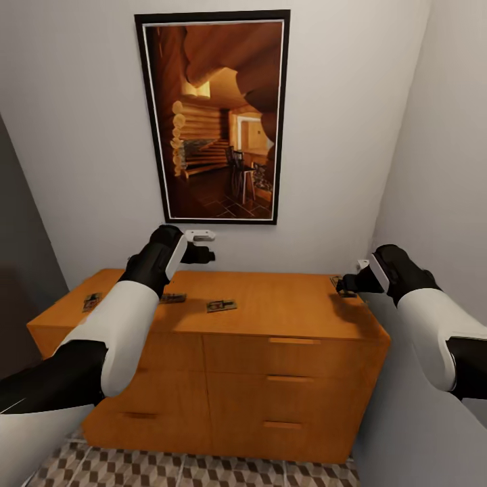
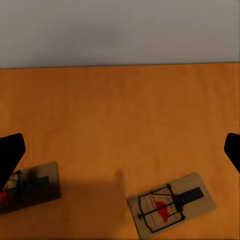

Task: Take the four mousetraps from the cabinet in the bathroom and place them on the bathroom floor. Make sure all four end up on the same floor surface, and ensure that at least two of them are either under or directly next to the same bathroom sink.

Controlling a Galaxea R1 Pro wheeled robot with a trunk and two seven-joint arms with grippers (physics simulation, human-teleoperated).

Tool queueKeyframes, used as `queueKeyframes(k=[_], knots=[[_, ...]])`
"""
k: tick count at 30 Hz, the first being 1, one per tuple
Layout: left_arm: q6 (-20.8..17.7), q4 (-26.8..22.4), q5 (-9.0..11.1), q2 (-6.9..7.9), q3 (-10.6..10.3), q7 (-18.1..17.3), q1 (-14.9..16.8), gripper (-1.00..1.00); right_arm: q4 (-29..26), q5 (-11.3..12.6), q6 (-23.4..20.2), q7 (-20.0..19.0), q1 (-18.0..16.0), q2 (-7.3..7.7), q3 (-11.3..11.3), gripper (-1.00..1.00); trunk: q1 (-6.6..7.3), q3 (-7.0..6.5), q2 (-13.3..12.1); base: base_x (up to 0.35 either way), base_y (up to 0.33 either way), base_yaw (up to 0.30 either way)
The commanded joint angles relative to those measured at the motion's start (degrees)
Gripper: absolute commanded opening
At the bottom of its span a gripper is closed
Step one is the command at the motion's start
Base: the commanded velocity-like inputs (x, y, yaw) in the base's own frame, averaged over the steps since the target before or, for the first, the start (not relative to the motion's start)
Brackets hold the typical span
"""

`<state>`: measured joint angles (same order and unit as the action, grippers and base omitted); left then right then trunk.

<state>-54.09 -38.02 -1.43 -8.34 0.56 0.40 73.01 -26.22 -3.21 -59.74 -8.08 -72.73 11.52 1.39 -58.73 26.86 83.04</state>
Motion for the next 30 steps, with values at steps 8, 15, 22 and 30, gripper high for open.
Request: queueKeyframes(k=[8, 15, 22, 30], knots=[[-0.23, -0.04, -0.15, -0.04, 0.06, 0.04, 0.03, 1.00, -0.05, -0.15, -0.26, -0.09, -0.05, -0.01, 0.19, -1.00, 0.00, 0.07, 0.04, 0.000, 0.323, 0.000], [-0.23, -0.04, -0.17, -0.02, 0.06, 0.04, 0.03, 1.00, -0.05, -0.06, -0.26, -0.09, -0.04, 0.02, 0.19, -1.00, 0.00, 0.07, 0.04, 0.000, 0.325, 0.000], [-0.22, 0.03, -0.30, 0.11, 0.13, 0.04, 0.03, 1.00, -0.05, -0.05, -0.26, -0.04, -0.05, 0.00, 0.19, -1.00, 0.00, 0.07, 0.04, 0.000, 0.286, 0.000], [-0.23, 0.10, -0.38, 0.25, 0.16, 0.12, 0.03, 1.00, -0.05, 0.00, -0.26, -0.05, -0.05, -0.06, 0.19, -1.00, 0.00, 0.07, 0.04, 0.000, 0.182, 0.000]])
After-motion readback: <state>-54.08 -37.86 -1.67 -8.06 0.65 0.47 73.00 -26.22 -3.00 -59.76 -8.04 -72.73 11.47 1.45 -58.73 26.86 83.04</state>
